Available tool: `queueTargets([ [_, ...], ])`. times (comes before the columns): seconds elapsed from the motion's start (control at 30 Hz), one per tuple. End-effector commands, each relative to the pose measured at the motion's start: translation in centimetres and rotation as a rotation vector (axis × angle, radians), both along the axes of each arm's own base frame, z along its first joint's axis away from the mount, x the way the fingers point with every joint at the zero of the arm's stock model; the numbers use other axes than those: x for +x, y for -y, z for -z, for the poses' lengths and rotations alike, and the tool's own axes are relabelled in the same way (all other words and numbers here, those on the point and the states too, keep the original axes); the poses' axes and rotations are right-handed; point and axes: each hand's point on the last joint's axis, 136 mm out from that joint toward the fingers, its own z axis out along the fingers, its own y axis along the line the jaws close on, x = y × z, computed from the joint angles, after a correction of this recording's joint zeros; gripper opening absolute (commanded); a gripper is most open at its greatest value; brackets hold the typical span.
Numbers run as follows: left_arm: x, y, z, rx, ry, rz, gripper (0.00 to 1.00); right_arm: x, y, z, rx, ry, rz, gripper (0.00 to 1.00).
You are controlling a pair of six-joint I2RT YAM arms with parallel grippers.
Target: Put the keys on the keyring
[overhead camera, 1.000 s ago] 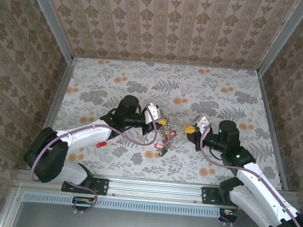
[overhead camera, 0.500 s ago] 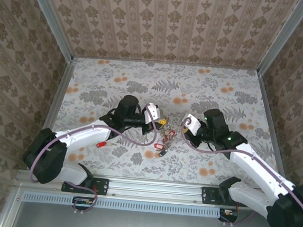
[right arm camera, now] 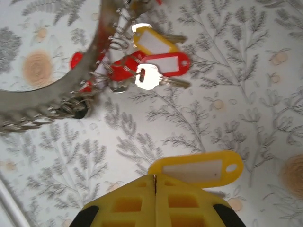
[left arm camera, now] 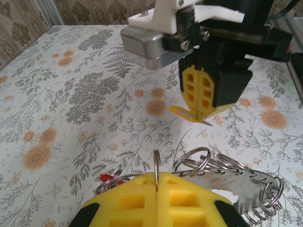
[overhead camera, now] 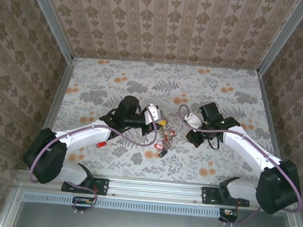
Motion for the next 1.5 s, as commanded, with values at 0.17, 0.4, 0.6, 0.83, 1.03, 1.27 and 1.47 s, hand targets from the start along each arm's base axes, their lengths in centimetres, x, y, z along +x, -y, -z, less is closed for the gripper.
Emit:
queueTargets([
  [0.17, 0.2, 0.6, -3.5, -0.066, 0.098, 0.019, 0.00, -2.6, -2.6, -2.1, 0.234, -0.079, -0.133, 0.00],
  [0.4, 0.2, 0.5, -3.3, -0.060, 0.098, 0.020, 0.00, -1.6, -3.6, -6.7, 0.409, 0.340, -0.213, 0.00],
  [0.6, 0.2, 0.6, -3.2, -0.060, 0.096, 0.020, 0.00, -0.4, 0.9, 0.1, 0.009, 0.065, -0.054, 0.00],
  [0.83, 0.2, 0.5, -3.2, -0.057, 0.096, 0.017, 0.00, 2.1, -1.9, -3.4, 0.416, -0.026, 0.167, 0.00],
  [1.03, 0.2, 0.6, -3.3, -0.062, 0.095, 0.019, 0.00, 1.7, -1.1, 0.0, 0.281, -0.202, 0.189, 0.00],
  [1.27, 0.1, 0.7, -3.3, -0.064, 0.091, 0.026, 0.00, 0.0, -4.0, -6.6, 0.514, 0.225, -0.152, 0.00],
  [1.47, -0.7, 1.2, -3.6, -0.094, 0.064, 0.075, 0.00, -1.1, -4.9, -10.2, 0.544, 0.491, -0.321, 0.00],
])
